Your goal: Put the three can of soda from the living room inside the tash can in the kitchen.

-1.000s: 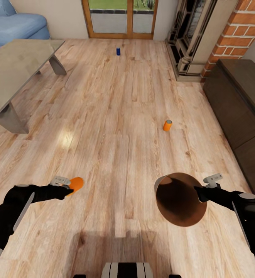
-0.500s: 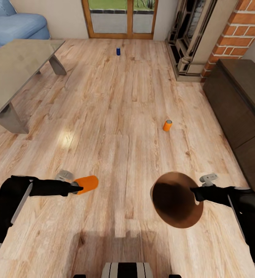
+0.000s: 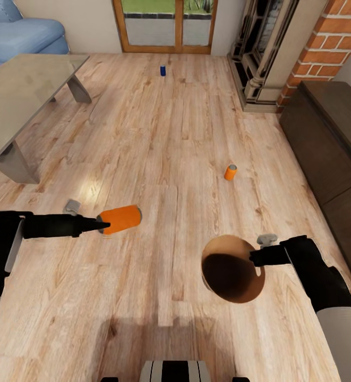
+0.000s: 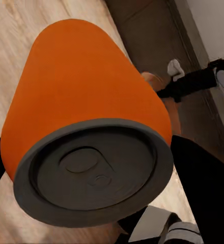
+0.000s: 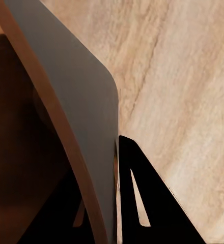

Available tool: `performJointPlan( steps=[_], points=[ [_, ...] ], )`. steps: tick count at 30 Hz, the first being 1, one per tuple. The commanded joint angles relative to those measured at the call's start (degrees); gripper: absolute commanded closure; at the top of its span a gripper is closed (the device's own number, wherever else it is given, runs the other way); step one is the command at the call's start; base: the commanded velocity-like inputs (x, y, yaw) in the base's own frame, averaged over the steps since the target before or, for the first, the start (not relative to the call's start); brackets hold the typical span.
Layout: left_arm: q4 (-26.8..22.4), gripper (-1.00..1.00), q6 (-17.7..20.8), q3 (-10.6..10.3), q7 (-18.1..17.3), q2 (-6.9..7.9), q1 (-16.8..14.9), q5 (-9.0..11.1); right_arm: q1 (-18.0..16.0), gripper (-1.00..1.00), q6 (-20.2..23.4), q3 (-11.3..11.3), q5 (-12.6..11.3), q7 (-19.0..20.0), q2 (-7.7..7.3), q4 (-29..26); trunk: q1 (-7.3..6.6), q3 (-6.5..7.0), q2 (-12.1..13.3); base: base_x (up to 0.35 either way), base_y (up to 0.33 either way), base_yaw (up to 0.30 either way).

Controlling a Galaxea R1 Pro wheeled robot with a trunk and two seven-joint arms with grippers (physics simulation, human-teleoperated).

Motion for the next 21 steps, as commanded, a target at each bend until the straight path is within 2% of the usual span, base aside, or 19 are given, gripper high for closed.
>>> performJointPlan(
  steps=[1, 3, 4, 6, 7, 9, 10, 11, 12, 15, 16, 19, 20, 21],
  points=[
    [0.03, 1.00, 0.00, 0.32, -2.05, -0.08, -0.44, -0.08, -0.72, 1.00, 0.66, 0.89, -1.58, 0.32, 0.81, 1.08, -0.01, 0.00, 0.00, 0.000, 0.000, 0.000],
    [0.02, 1.00, 0.00, 0.81, -5.21, -0.61, -1.25, 0.21, -1.96, 1.00, 0.73, 2.01, -1.09, -1.42, 3.44, 2.91, -0.01, 0.00, 0.00, 0.000, 0.026, 0.000],
    [0.02, 1.00, 0.00, 0.83, -5.52, -0.78, -1.50, 0.47, -2.10, 1.00, 0.79, 2.14, -0.90, -2.04, 4.04, 3.10, -0.01, 0.00, 0.00, 0.000, 0.067, 0.000],
    [0.17, 1.00, 0.00, 0.82, -6.23, -1.79, -2.13, 1.55, -2.43, 1.00, 0.86, 2.45, 0.08, -3.85, 6.40, 3.55, -0.01, 0.00, 0.00, 0.000, 0.056, 0.000],
    [0.23, 1.00, 0.00, 0.79, -6.28, -2.07, -2.22, 1.68, -2.48, 1.00, 0.86, 2.57, 0.34, -4.13, 6.90, 3.61, -0.01, 0.00, 0.00, 0.000, 0.035, 0.000],
    [0.57, 1.00, 0.00, 0.67, -6.21, -3.60, -2.48, 1.94, -2.59, 1.00, 0.86, 4.43, 1.24, -4.81, 8.59, 3.75, -0.01, 0.00, 0.00, 0.000, 0.018, 0.000],
    [0.64, 1.00, 0.00, 0.62, -6.18, -4.12, -2.50, 1.94, -2.60, 1.00, 0.86, 5.06, 1.38, -4.91, 8.88, 3.77, -0.01, 0.00, 0.00, 0.000, 0.011, 0.000],
    [0.77, 1.00, 0.00, 0.49, -5.91, -6.20, -2.58, 1.79, -2.63, 1.00, 0.86, 6.45, 1.64, -5.11, 9.50, 3.81, -0.01, 0.00, 0.00, 0.000, 0.006, 0.000],
    [0.87, 1.00, 0.00, 0.38, -3.43, -10.07, -2.63, 1.62, -2.65, 1.00, 0.86, 7.36, 1.85, -5.28, 10.24, 3.84, -0.01, 0.00, 0.00, 0.000, 0.002, 0.000],
    [0.92, 1.00, 0.00, 0.26, -0.21, -12.95, -2.62, 1.60, -2.66, 1.00, 0.86, 7.67, 1.93, -5.34, 10.63, 3.85, -0.01, 0.00, 0.00, 0.000, 0.002, 0.000],
    [0.97, 1.00, 0.00, -0.58, 2.65, -15.03, -2.61, 1.60, -2.66, 1.00, 0.86, 7.89, 1.99, -5.37, 10.93, 3.85, -0.01, 0.00, 0.00, 0.000, 0.000, 0.000],
    [1.02, 1.00, 0.00, -3.22, 4.84, -16.12, -2.59, 1.59, -2.66, 1.00, 0.86, 8.03, 2.06, -5.39, 11.36, 3.81, -0.01, 0.00, 0.00, 0.000, 0.000, 0.000],
    [1.04, 1.00, 0.00, -5.45, 6.07, -16.54, -2.57, 1.59, -2.66, 1.00, 0.86, 8.16, 2.12, -5.39, 11.79, 3.80, -0.01, 0.00, 0.00, 0.000, 0.000, 0.000],
    [1.05, 1.00, 0.00, -6.47, 6.63, -16.69, -2.55, 1.59, -2.66, 1.00, 0.86, 8.27, 2.16, -5.39, 11.99, 3.79, -0.01, 0.00, 0.00, 0.000, 0.000, 0.000]
  ],
)
